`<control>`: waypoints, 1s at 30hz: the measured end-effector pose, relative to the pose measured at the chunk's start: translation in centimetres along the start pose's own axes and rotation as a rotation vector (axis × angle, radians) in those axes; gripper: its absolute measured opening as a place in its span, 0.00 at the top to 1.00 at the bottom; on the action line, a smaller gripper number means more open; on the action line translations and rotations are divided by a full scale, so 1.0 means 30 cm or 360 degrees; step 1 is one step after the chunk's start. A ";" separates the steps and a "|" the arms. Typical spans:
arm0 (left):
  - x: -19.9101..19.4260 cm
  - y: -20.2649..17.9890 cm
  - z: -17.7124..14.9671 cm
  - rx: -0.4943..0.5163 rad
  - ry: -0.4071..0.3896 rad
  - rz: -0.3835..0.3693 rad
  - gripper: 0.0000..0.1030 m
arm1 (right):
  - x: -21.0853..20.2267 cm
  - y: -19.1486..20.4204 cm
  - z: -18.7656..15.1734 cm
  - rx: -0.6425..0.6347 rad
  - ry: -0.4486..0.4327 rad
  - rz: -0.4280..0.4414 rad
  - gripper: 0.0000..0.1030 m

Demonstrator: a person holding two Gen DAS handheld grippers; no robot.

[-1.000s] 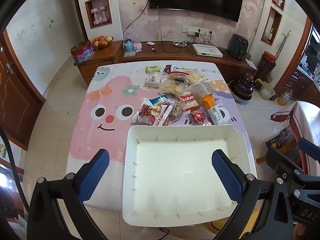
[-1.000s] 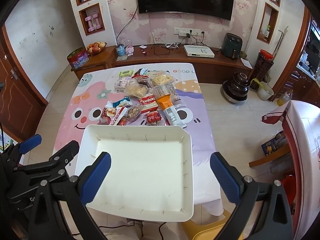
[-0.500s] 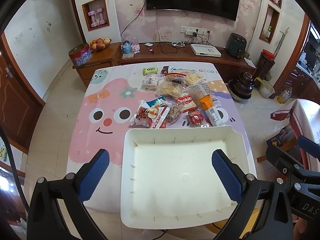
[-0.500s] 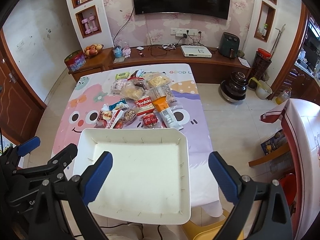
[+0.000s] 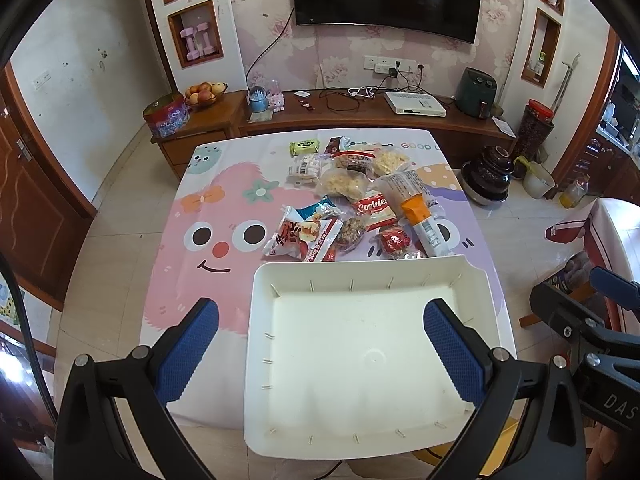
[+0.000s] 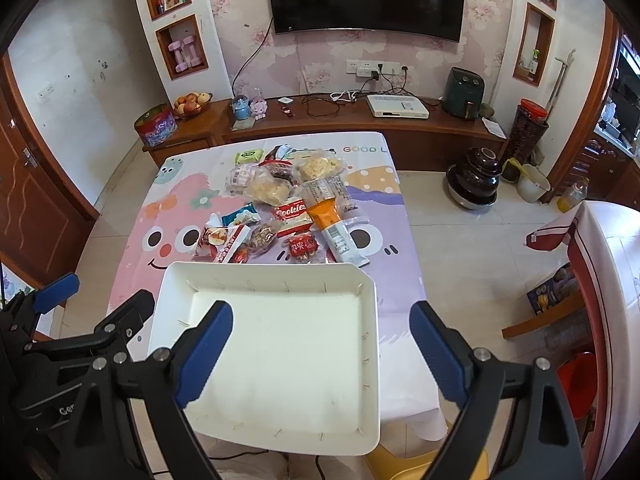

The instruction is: Organize snacks

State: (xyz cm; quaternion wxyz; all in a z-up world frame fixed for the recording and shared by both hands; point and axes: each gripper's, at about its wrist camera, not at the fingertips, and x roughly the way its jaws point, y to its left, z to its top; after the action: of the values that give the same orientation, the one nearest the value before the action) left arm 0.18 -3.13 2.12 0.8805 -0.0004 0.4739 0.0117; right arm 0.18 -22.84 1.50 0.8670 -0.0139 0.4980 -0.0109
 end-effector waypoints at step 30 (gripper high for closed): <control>0.124 0.065 0.125 0.0047 0.0132 -0.0106 0.02 | 0.095 0.063 0.083 0.0020 0.0046 0.0072 0.19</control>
State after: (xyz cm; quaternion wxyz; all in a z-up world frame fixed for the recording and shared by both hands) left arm 5.32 -1.07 1.11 0.8599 -0.0038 0.5099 -0.0246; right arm 3.77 -21.01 0.22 0.8597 0.0028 0.5107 0.0053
